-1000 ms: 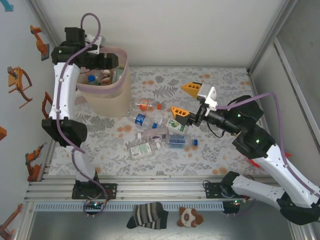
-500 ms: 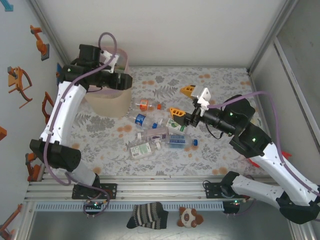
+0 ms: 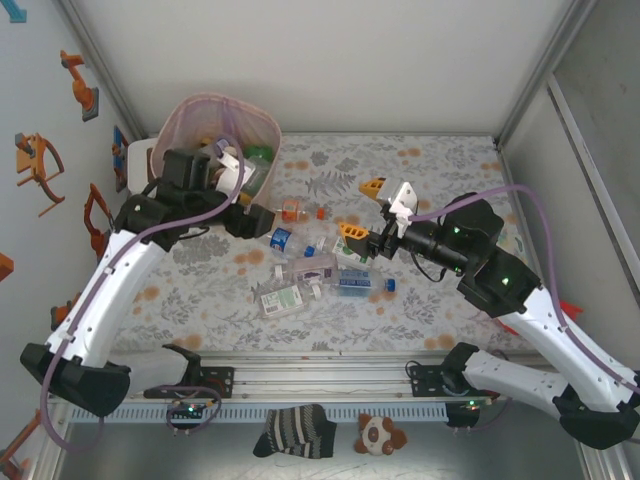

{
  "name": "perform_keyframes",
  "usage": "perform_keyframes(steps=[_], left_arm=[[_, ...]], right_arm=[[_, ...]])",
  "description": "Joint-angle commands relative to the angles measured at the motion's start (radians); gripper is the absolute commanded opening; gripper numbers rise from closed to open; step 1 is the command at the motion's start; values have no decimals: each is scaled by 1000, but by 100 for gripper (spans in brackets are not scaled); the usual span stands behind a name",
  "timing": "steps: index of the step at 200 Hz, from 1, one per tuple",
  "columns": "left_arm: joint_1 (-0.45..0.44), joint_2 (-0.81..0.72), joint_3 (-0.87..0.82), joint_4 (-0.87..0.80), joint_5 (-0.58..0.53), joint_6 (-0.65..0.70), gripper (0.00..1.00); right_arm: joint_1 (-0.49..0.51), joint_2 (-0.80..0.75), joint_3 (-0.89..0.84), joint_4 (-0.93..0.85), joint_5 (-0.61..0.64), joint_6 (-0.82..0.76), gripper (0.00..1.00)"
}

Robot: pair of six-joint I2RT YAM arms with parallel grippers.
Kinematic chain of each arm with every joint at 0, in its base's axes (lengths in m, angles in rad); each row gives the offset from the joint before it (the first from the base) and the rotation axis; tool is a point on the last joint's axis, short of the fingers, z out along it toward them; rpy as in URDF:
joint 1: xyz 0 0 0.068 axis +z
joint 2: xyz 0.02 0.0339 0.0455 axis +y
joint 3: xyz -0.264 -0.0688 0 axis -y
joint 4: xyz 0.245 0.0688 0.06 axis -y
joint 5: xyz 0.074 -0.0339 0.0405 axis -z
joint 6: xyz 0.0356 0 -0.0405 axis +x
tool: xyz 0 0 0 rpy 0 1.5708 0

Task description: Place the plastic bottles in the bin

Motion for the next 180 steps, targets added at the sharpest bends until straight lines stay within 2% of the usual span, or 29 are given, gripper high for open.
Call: perform_keyframes(steps=[1,21,44,86,115,146,180], left_arm=[[49,61,86,-49,-74,45,78],[65,153,192,-89,-77,74,78],[67,216,234,-90,-87,92,78],[60,219,313,-91,-25,141,78],[36,197,341,-147,-45,187,78],[1,132,308,-196,-1,220,76],[-81,59,169,-252,2,296,76]], right_arm=[[-1,2,8,15,-17,-15,74],[0,8,13,11,-24,-16,73],[0,-8,8,6,-5,-13,74],[-1,-34,2,-31,34,-26,74],[0,-34,-2,-37,48,-35,74],[0,-21,-4,-37,42,-40,74],[0,-14,-4,-30,38,-47,74]])
